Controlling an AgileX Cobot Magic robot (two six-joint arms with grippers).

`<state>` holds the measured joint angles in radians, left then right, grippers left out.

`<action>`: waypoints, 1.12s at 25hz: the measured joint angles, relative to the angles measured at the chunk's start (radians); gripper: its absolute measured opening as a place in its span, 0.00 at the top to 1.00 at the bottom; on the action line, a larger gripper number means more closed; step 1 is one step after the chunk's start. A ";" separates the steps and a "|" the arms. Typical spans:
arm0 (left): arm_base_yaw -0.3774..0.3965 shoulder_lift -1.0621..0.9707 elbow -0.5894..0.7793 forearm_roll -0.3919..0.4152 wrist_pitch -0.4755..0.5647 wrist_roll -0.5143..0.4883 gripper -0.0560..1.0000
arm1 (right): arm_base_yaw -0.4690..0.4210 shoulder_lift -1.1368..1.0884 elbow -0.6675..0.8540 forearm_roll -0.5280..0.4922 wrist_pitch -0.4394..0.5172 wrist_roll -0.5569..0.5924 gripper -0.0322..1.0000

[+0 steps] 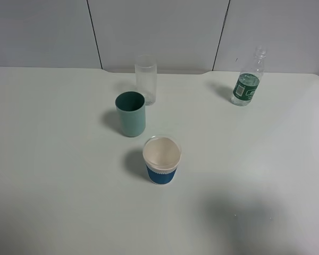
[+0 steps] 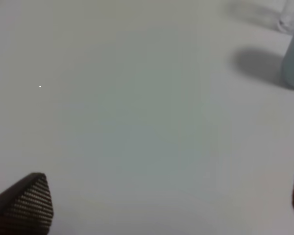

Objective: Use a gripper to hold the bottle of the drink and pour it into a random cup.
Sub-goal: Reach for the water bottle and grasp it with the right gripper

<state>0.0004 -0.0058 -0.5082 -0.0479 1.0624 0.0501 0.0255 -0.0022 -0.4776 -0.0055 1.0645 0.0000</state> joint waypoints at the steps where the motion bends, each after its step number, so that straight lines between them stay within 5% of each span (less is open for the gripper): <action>1: 0.000 0.000 0.000 0.000 0.000 0.000 0.01 | 0.000 0.000 0.000 0.000 0.000 0.000 0.09; 28: 0.000 0.000 0.000 0.000 0.000 0.000 0.01 | 0.000 0.000 0.000 0.000 0.000 0.000 0.09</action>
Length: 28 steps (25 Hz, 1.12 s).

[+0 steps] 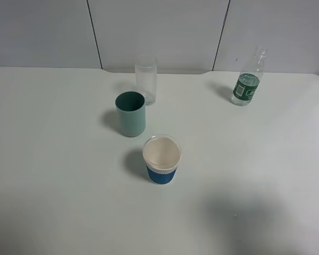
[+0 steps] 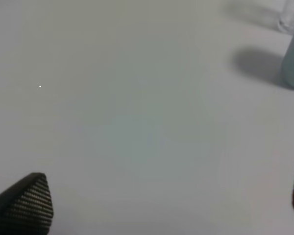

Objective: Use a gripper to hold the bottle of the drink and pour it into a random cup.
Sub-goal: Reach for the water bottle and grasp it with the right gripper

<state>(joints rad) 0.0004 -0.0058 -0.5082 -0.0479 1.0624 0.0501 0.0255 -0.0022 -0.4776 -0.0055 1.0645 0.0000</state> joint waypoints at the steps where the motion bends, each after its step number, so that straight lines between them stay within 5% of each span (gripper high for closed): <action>1: 0.000 0.000 0.000 0.000 0.000 0.000 0.01 | 0.000 0.000 0.000 0.000 0.000 0.000 0.09; 28: 0.000 0.000 0.000 0.000 0.000 0.000 0.01 | 0.000 0.000 0.000 0.000 0.000 0.000 0.09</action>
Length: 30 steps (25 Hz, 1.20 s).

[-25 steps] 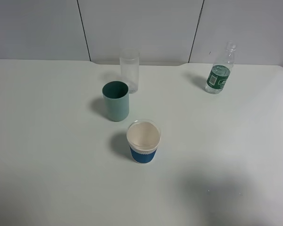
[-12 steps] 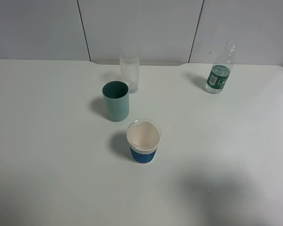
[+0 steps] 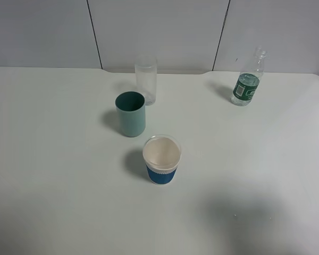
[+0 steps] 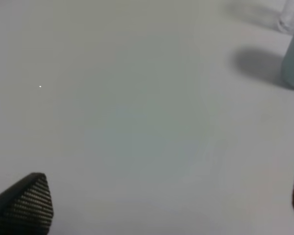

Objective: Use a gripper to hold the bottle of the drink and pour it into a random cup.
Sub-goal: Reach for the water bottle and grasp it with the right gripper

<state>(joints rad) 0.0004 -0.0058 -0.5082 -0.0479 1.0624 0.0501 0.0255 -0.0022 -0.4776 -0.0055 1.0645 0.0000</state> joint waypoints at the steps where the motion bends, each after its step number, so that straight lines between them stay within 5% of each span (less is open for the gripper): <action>1: 0.000 0.000 0.000 0.000 0.000 0.000 0.01 | 0.000 0.000 0.000 0.000 0.000 0.000 0.09; 30: 0.000 0.000 0.000 0.000 0.000 0.000 0.01 | 0.036 0.056 0.000 0.000 -0.001 0.000 0.09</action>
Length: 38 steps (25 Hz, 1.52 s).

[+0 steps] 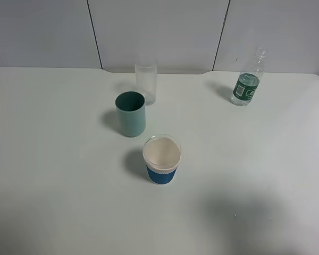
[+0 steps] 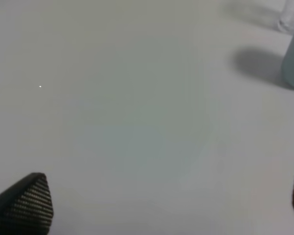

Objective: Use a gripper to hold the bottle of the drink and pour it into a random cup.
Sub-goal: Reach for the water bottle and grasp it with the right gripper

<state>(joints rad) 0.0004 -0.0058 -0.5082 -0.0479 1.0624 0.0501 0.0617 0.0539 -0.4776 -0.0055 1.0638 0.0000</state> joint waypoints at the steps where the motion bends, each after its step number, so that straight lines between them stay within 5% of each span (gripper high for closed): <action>1: 0.000 0.000 0.000 0.000 0.000 0.000 0.01 | 0.000 0.015 0.000 0.000 0.000 0.000 0.09; 5: 0.000 0.000 0.000 0.000 0.000 0.000 0.01 | 0.000 0.090 -0.012 -0.001 -0.026 -0.005 0.09; 38: 0.000 0.000 0.000 0.000 0.000 0.000 0.01 | 0.000 0.904 -0.039 -0.013 -0.753 -0.027 0.09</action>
<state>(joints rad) 0.0004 -0.0058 -0.5082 -0.0479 1.0624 0.0501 0.0617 0.9582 -0.5164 -0.0186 0.3105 -0.0273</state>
